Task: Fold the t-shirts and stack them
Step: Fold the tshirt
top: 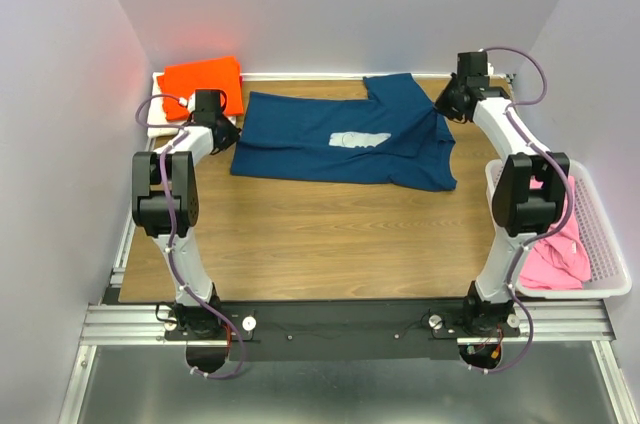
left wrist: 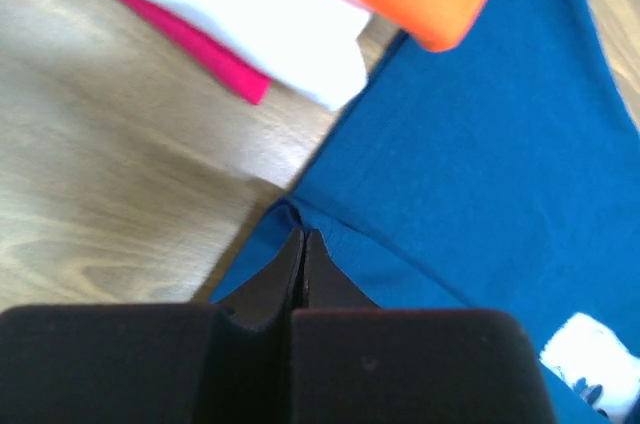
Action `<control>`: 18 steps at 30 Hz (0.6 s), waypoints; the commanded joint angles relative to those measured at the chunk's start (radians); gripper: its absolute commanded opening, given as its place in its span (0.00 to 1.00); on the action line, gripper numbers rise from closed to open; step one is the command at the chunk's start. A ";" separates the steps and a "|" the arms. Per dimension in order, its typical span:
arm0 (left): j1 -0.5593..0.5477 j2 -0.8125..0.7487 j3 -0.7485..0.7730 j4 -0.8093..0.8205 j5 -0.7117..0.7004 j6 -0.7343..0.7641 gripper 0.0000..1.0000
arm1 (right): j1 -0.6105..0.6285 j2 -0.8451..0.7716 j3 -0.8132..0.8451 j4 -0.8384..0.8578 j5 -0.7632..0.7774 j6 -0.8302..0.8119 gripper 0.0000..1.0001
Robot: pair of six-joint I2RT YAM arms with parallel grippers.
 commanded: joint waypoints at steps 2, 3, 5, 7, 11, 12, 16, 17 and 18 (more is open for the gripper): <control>0.003 0.018 0.045 0.039 0.055 0.037 0.22 | -0.005 0.050 0.051 0.003 -0.035 -0.026 0.00; 0.004 0.009 0.040 0.041 0.052 0.040 0.28 | -0.005 0.066 0.056 0.003 -0.042 -0.027 0.00; 0.004 -0.013 0.033 0.039 0.043 0.043 0.42 | -0.005 0.082 0.074 0.003 -0.050 -0.029 0.00; 0.003 -0.092 -0.045 0.036 0.032 0.034 0.51 | -0.005 0.127 0.108 0.002 -0.055 -0.036 0.01; 0.003 -0.183 -0.157 0.059 0.031 0.018 0.54 | -0.005 0.147 0.135 0.000 -0.044 -0.044 0.08; 0.000 -0.226 -0.214 0.059 -0.009 0.014 0.54 | -0.005 0.150 0.143 0.000 -0.041 -0.045 0.16; -0.011 -0.319 -0.370 0.080 -0.043 -0.009 0.53 | -0.005 0.132 0.122 -0.007 -0.035 -0.047 0.46; -0.011 -0.338 -0.400 0.105 -0.041 -0.012 0.52 | -0.005 0.119 0.102 -0.009 -0.027 -0.042 0.50; -0.011 -0.352 -0.427 0.119 -0.035 -0.015 0.52 | -0.005 0.081 0.082 -0.010 -0.016 -0.038 0.52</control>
